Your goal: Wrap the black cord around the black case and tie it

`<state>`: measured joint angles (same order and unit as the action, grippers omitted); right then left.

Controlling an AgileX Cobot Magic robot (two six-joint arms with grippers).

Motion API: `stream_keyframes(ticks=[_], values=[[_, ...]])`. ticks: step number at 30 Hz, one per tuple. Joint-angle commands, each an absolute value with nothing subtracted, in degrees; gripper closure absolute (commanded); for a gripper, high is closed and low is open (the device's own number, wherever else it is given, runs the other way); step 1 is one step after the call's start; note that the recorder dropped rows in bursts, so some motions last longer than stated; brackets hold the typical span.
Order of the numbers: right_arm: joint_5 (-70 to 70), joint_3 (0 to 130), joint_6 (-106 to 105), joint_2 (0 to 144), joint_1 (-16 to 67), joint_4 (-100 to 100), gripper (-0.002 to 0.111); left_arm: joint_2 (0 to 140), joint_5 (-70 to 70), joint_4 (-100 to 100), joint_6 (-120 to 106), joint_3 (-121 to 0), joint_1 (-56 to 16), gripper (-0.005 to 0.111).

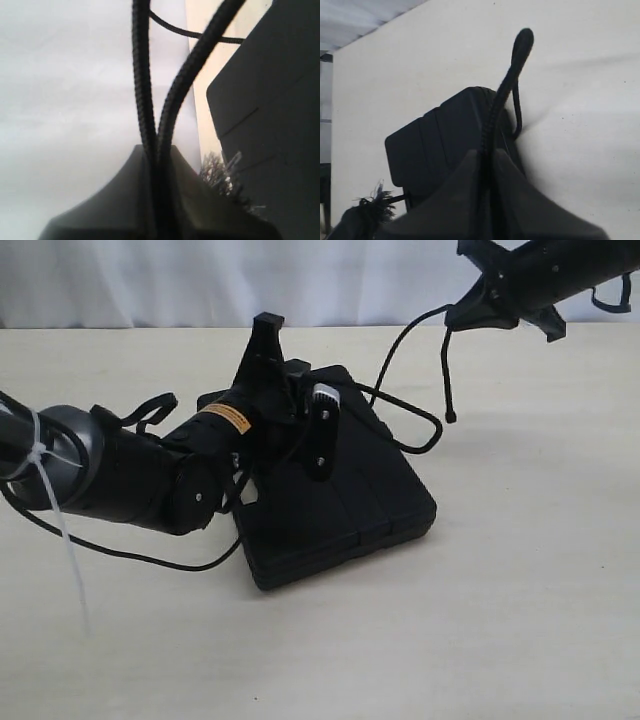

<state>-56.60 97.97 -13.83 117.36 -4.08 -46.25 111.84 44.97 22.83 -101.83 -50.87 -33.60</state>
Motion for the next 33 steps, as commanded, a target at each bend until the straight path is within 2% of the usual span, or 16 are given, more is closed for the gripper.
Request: stream_keyframes(ticks=[1, 8, 16, 22, 33], values=[[-59.77, 98.52, -16.81, 117.18, -4.71, -51.44, 0.104, 111.52, 49.38, 18.58, -99.22, -50.81, -34.04, 0.107], [-67.64, 98.52, -20.37, 117.18, -1.82, -60.18, 0.104, 111.6, 52.41, 17.69, -98.16, -50.81, -34.04, 0.107], [-69.96, 98.41, -20.61, 117.18, -1.82, -60.14, 0.104, 117.43, 66.03, 14.28, -97.66, -50.81, -34.04, 0.107], [-69.96, 98.14, -18.44, 117.18, -1.82, -52.11, 0.104, 118.59, 66.62, 14.08, -96.93, -50.81, -33.55, 0.107], [-69.96, 92.5, -25.93, 117.18, -1.82, -51.55, 0.104, 118.59, 65.94, 13.75, -92.65, -51.14, -31.12, 0.107]])
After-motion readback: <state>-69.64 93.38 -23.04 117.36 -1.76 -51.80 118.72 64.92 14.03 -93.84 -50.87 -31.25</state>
